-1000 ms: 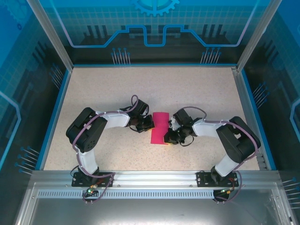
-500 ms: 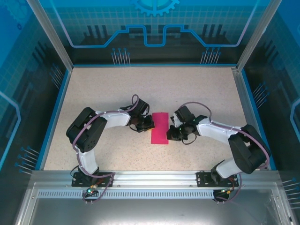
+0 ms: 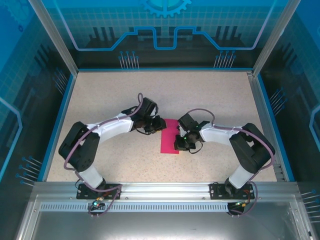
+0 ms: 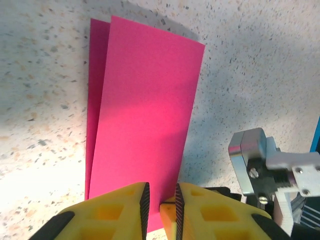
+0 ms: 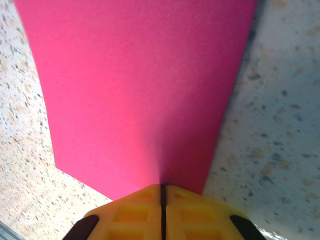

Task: Fold a paper plane with a square sheet of paper (pick it up from the middle)
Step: Fold the square sheet of paper in half at the center of the table, then first fold in half a square sheet of paper at the center of the table.

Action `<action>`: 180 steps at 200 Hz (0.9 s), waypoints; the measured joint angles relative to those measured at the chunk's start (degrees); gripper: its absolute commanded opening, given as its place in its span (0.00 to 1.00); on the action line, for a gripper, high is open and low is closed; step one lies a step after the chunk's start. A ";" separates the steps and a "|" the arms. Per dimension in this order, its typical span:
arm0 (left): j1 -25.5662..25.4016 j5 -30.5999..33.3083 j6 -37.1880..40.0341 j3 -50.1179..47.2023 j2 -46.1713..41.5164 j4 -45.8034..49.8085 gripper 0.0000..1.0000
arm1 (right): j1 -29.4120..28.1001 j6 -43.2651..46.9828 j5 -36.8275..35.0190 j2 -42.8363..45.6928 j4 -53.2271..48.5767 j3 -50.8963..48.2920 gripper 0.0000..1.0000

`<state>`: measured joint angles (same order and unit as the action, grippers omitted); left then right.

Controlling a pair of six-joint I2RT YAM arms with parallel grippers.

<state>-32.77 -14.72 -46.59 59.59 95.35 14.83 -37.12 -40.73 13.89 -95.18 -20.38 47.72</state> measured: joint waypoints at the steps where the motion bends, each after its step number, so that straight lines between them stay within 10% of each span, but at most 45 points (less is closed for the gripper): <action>1: 0.04 0.09 0.00 -0.22 -0.20 0.00 0.24 | -0.02 0.00 0.00 -0.07 -0.02 0.07 0.08; 180: 1.66 4.87 -6.19 -14.40 -13.94 -0.33 0.21 | 0.48 -2.99 1.60 -16.20 3.69 25.53 0.09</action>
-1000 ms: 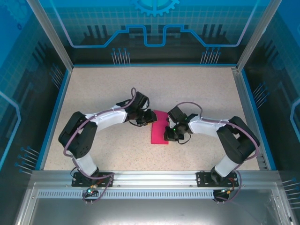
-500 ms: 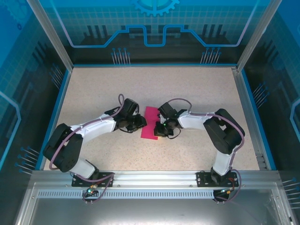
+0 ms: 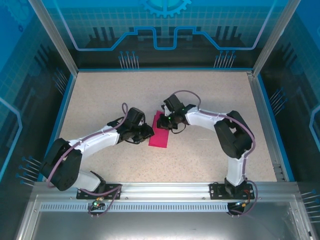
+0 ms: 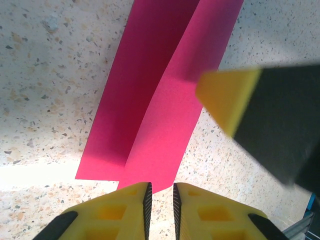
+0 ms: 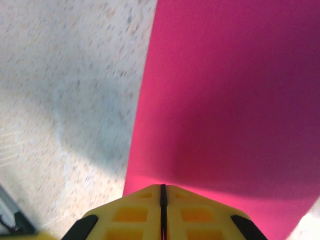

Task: Fold a paper plane with a square sheet of paper (pick it up from the middle)
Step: First fold in half a square sheet of paper at the center of the table.

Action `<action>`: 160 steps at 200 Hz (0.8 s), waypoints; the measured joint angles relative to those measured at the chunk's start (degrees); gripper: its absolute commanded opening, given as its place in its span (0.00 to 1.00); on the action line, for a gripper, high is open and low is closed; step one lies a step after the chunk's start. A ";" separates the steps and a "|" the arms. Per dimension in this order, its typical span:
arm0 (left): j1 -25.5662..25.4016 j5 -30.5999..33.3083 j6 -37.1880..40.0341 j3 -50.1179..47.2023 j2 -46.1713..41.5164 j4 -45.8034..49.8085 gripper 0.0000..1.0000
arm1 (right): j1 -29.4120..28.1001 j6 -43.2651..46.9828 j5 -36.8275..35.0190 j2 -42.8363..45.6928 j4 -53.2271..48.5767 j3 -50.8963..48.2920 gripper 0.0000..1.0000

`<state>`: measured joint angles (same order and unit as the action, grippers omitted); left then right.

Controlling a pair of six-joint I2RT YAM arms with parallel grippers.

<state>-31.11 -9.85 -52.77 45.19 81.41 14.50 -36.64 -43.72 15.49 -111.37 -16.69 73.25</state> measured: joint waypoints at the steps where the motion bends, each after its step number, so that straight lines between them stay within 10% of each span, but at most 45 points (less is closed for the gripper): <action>1: 0.00 0.00 -0.04 0.00 0.00 0.00 0.21 | 0.02 0.04 -0.04 -0.17 -0.07 0.17 0.09; 73: -0.61 -0.52 -0.28 0.26 0.11 0.02 0.21 | 3.04 0.20 -2.12 -6.99 -2.62 3.69 0.09; 160: -7.19 -4.79 -1.60 3.23 8.90 -6.75 0.13 | 6.71 -3.19 -0.15 5.35 3.93 -11.34 0.11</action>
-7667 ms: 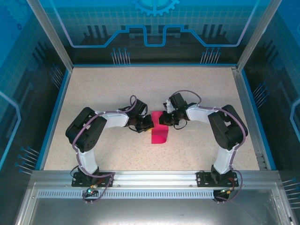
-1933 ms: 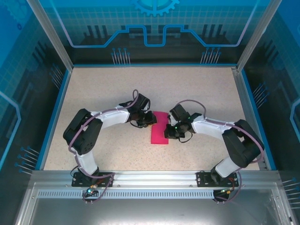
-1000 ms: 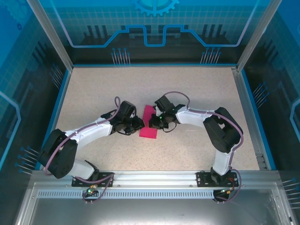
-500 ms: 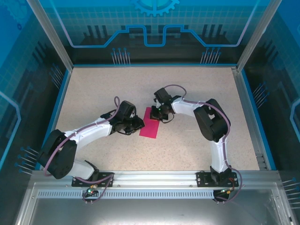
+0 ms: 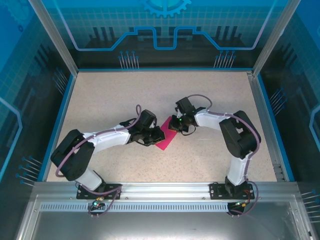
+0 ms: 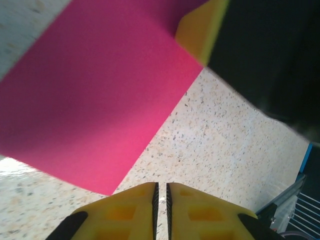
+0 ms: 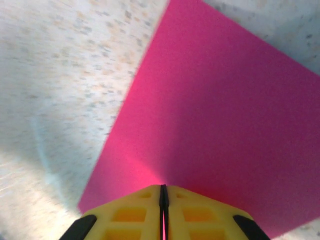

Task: Fold a paper plane with a square sheet of paper (pick it up from the middle)
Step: First fold in half a square sheet of paper at the center of the table.

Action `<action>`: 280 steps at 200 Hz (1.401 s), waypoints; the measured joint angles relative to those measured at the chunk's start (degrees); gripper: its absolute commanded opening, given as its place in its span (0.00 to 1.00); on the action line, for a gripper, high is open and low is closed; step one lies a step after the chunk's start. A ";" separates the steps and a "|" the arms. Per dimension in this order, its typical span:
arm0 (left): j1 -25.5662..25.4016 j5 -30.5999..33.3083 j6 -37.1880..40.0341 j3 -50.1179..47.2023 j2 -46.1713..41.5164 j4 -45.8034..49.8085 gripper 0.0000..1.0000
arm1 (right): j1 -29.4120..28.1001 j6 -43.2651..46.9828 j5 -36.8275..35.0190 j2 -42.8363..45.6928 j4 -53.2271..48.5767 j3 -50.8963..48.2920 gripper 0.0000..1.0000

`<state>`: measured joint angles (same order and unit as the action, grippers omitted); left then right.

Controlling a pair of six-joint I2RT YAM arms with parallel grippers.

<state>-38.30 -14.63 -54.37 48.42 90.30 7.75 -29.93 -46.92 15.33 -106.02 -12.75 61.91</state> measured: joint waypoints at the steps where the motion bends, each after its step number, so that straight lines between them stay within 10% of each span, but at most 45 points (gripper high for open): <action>1: -0.04 -0.02 -0.02 0.00 0.09 -0.04 0.13 | 0.07 0.02 0.13 0.17 0.11 -0.13 0.11; 97: -1.84 -0.85 -1.27 2.43 7.50 -3.87 0.04 | 1.86 2.36 8.79 8.39 7.48 -14.19 0.00; 280: -2.05 0.26 -1.27 3.89 12.11 -4.66 0.00 | 1.86 4.59 10.78 1.77 9.14 -10.88 0.00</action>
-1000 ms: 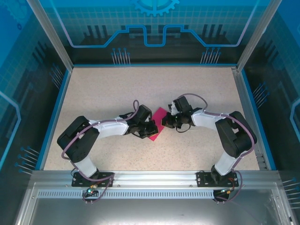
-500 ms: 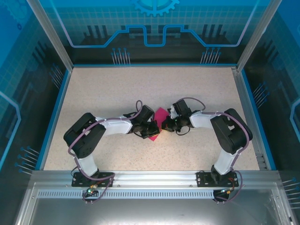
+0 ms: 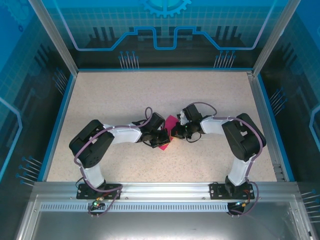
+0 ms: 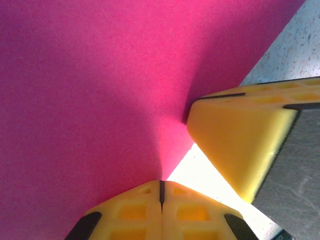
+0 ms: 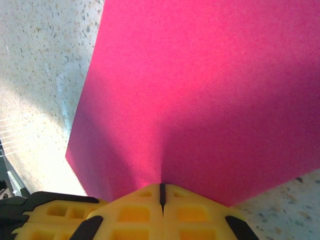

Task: Fold a paper plane with a square sheet of paper (pick it up from the middle)
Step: First fold in half a square sheet of paper at the center of the table.

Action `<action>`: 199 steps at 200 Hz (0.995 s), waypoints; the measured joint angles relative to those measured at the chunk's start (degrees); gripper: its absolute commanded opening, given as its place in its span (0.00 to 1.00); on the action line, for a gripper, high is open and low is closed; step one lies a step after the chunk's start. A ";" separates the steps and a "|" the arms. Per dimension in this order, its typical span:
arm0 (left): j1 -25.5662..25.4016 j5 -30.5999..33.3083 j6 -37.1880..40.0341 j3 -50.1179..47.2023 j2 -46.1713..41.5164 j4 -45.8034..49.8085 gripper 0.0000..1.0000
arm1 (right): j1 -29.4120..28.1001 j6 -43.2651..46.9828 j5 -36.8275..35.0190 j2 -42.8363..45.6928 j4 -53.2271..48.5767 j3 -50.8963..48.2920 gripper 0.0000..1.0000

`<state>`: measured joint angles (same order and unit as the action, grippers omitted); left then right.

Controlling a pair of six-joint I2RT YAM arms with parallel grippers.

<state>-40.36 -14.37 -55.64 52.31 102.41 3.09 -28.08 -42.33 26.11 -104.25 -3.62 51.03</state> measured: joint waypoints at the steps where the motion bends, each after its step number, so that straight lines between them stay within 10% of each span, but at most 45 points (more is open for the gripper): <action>1: 0.00 0.00 0.02 0.00 0.02 -0.02 0.00 | 0.00 0.00 0.00 -0.04 0.00 0.00 0.00; 199: 0.00 0.55 0.00 0.70 1.38 0.90 0.00 | 6.84 5.55 4.28 -2.73 -0.35 1.38 0.01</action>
<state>-40.36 -13.82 -55.64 53.01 103.79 3.99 -21.23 -36.77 30.39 -106.98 -3.97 52.40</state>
